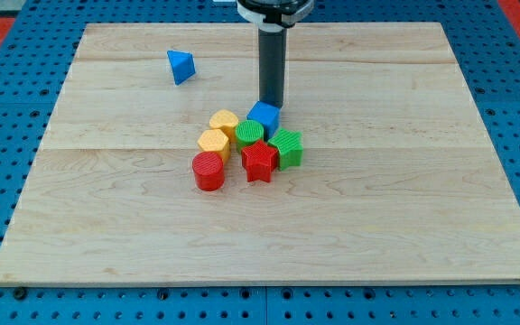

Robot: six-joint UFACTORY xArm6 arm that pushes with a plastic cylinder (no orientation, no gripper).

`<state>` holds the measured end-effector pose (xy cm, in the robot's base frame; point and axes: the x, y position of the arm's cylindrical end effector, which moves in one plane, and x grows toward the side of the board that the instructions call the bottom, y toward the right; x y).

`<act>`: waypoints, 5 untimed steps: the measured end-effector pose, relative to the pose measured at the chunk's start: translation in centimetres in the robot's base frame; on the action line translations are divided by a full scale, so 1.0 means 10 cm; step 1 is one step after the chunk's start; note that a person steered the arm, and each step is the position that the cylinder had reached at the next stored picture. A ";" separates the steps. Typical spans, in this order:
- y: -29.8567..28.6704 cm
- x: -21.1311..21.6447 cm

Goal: Move the triangle into the cube

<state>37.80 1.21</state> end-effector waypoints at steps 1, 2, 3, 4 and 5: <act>0.00 0.18; 0.00 -0.09; -0.27 -0.60; -0.87 -0.82; -1.15 -0.96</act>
<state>28.16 -10.28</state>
